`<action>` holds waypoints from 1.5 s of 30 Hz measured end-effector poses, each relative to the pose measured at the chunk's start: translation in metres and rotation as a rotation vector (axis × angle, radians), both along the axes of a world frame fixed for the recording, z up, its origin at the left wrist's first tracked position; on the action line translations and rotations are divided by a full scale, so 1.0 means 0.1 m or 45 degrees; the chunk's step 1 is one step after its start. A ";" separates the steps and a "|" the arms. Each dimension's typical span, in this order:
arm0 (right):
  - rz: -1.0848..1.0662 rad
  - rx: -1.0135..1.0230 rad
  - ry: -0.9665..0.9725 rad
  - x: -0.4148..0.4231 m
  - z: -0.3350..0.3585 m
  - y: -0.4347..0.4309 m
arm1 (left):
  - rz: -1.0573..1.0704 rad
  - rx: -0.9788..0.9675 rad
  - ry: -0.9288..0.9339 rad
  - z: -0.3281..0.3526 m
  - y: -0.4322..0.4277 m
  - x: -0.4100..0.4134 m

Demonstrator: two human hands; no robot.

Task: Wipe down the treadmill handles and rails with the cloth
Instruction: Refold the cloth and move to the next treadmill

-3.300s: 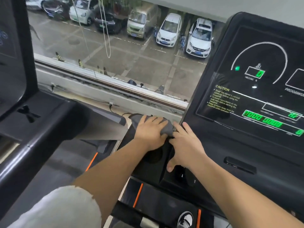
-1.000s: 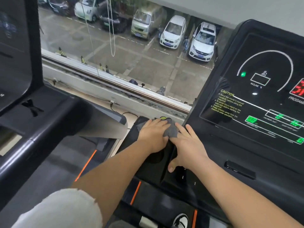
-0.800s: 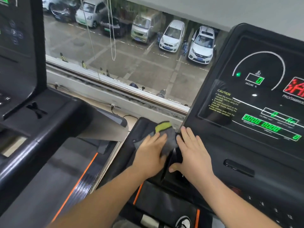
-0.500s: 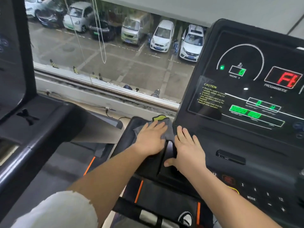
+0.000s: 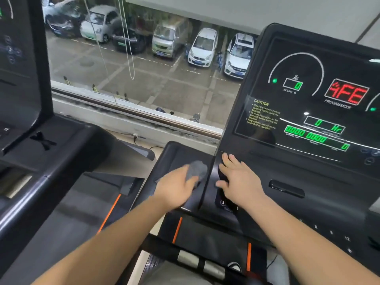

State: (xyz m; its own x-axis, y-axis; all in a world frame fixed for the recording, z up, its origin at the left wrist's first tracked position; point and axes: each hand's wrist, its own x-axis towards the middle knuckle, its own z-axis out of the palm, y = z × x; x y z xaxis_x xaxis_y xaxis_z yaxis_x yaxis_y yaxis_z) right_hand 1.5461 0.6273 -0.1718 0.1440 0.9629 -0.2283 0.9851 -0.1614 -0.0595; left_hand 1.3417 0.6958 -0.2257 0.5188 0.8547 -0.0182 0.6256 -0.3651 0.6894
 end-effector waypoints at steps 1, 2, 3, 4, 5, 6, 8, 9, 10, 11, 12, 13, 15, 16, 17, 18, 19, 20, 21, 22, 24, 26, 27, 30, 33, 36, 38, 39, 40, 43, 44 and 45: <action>-0.022 0.041 0.048 0.04 0.03 -0.02 | 0.151 -0.179 -0.072 0.05 0.10 0.08; -0.080 0.082 0.136 0.07 0.07 -0.05 | 0.280 -0.307 -0.190 0.06 0.18 0.17; -0.147 0.106 0.234 0.08 0.11 -0.08 | 0.358 -0.311 -0.296 0.09 0.20 0.27; -0.195 0.120 0.308 0.09 0.13 -0.12 | 0.362 -0.253 -0.343 0.12 0.15 0.38; -0.222 0.132 0.352 0.08 0.15 -0.16 | 0.285 -0.125 -0.324 0.11 0.08 0.51; -0.248 0.136 0.387 0.07 0.15 -0.19 | 0.128 -0.034 -0.229 0.06 -0.03 0.64; -0.333 0.121 0.498 0.04 0.14 -0.25 | -0.088 0.128 0.058 -0.07 -0.24 0.79; -0.379 0.109 0.541 0.03 0.12 -0.29 | -0.106 0.188 0.115 -0.14 -0.27 0.80; -0.414 0.110 0.562 0.03 0.09 -0.32 | -0.100 0.242 0.116 -0.15 -0.30 0.77; -0.430 0.125 0.558 0.03 0.06 -0.35 | -0.115 0.288 0.101 -0.18 -0.31 0.72; -0.422 0.151 0.536 0.03 0.02 -0.37 | -0.144 0.364 0.114 -0.16 -0.36 0.65; -0.399 0.177 0.526 0.03 0.00 -0.37 | -0.195 0.426 0.142 -0.15 -0.44 0.56; -0.339 0.199 0.523 -0.01 -0.03 -0.32 | -0.285 0.455 0.151 -0.11 -0.64 0.32; -0.301 0.191 0.519 -0.04 -0.02 -0.28 | -0.322 0.432 0.142 -0.11 -0.73 0.16; -0.247 0.172 0.502 -0.10 -0.02 -0.24 | -0.366 0.441 0.135 -0.14 -0.78 0.00; -0.178 0.139 0.483 -0.15 -0.02 -0.21 | -0.400 0.494 0.162 -0.18 -0.79 -0.17; -0.107 0.089 0.469 -0.21 -0.03 -0.18 | -0.409 0.558 0.218 -0.22 -0.71 -0.33; -0.048 0.032 0.456 -0.26 -0.03 -0.17 | -0.363 0.609 0.308 -0.24 -0.58 -0.48; 0.005 -0.023 0.437 -0.31 -0.04 -0.16 | -0.272 0.637 0.399 -0.27 -0.42 -0.59; 0.056 -0.066 0.395 -0.35 -0.05 -0.16 | -0.149 0.630 0.481 -0.28 -0.23 -0.67; 0.142 -0.123 0.263 -0.41 -0.07 -0.17 | 0.109 0.511 0.588 -0.24 0.06 -0.71; 0.150 -0.165 0.164 -0.48 -0.08 -0.19 | 0.304 0.431 0.614 -0.25 0.08 -0.59; 0.146 -0.159 0.134 -0.50 -0.08 -0.19 | 0.323 0.425 0.587 -0.26 -0.04 -0.50; 0.139 -0.126 0.101 -0.51 -0.11 -0.17 | 0.060 0.484 0.381 -0.33 -0.68 -0.27; 0.083 -0.147 0.146 -0.48 -0.10 -0.14 | -0.136 0.525 0.281 -0.31 -0.81 -0.30; 0.060 -0.215 0.167 -0.46 -0.10 -0.11 | -0.111 0.553 0.448 -0.27 -0.30 -0.30; 0.055 -0.198 0.165 -0.48 -0.10 -0.09 | -0.029 0.479 0.582 -0.23 -0.06 -0.21; 0.043 -0.190 0.177 -0.48 -0.10 -0.10 | 0.010 0.465 0.610 -0.23 -0.06 -0.12; 0.027 -0.189 0.201 -0.47 -0.10 -0.10 | 0.032 0.461 0.621 -0.22 -0.14 -0.02; -0.006 -0.183 0.310 -0.43 -0.10 -0.10 | 0.002 0.518 0.496 -0.26 -0.48 0.03; -0.021 -0.176 0.330 -0.42 -0.12 -0.09 | -0.022 0.550 0.419 -0.29 -0.54 -0.04; -0.039 -0.176 0.335 -0.41 -0.13 -0.09 | -0.056 0.590 0.348 -0.32 -0.55 -0.14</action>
